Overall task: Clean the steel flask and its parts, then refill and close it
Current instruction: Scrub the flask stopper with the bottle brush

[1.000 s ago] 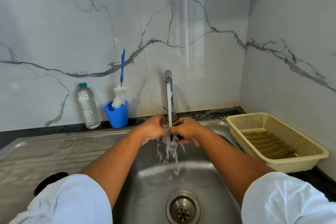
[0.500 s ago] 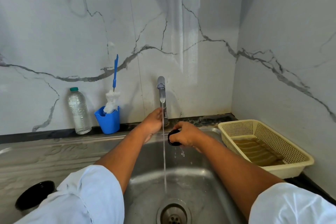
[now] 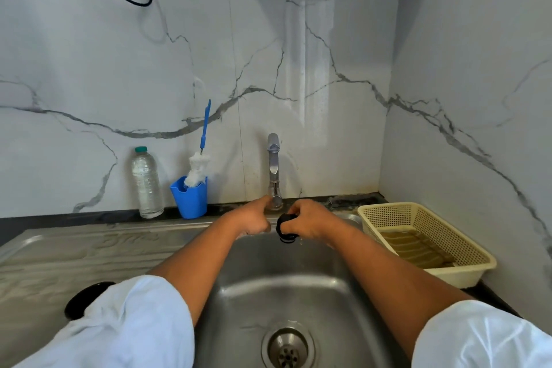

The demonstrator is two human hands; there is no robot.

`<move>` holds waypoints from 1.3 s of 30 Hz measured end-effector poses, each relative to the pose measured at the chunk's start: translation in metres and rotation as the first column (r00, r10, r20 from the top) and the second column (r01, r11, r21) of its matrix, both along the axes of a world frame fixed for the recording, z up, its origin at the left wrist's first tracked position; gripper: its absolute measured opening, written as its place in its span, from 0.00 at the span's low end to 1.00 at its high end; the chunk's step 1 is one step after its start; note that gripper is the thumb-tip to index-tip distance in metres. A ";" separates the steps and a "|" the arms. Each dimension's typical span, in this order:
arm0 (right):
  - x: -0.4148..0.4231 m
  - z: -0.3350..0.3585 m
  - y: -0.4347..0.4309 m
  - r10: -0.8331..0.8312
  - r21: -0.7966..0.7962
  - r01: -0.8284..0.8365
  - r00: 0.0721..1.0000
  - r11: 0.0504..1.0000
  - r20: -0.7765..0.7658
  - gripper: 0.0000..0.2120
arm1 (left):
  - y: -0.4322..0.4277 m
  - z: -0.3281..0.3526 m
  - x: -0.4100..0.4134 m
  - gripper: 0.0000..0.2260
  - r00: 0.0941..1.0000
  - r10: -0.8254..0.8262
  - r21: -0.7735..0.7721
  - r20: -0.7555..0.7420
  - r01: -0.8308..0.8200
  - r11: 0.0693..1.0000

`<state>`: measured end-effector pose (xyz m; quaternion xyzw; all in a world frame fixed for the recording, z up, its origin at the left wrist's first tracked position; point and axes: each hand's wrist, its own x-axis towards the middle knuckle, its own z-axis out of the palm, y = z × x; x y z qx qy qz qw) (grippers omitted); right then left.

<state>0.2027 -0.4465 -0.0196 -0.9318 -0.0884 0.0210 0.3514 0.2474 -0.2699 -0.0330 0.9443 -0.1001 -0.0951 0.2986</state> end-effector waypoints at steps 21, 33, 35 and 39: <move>-0.007 0.048 0.104 0.152 -0.090 -0.134 0.959 0.987 0.240 0.18 | 0.066 -0.040 -0.107 0.18 0.781 0.572 -0.834 -0.252 -0.475 0.281; 0.069 0.095 0.167 -0.014 0.072 -0.014 0.927 0.997 0.376 0.23 | 0.081 -0.049 -0.106 0.15 0.769 0.468 -0.899 -0.435 -0.399 -0.179; 0.078 0.101 0.175 -0.052 0.105 0.012 0.921 0.994 0.387 0.25 | 0.080 -0.047 -0.107 0.12 0.778 0.449 -0.898 -0.440 -0.381 -0.221; 0.098 0.112 0.191 -0.110 0.220 0.021 0.911 0.975 0.397 0.28 | 0.080 -0.044 -0.106 0.13 0.793 0.444 -0.909 -0.417 -0.354 -0.221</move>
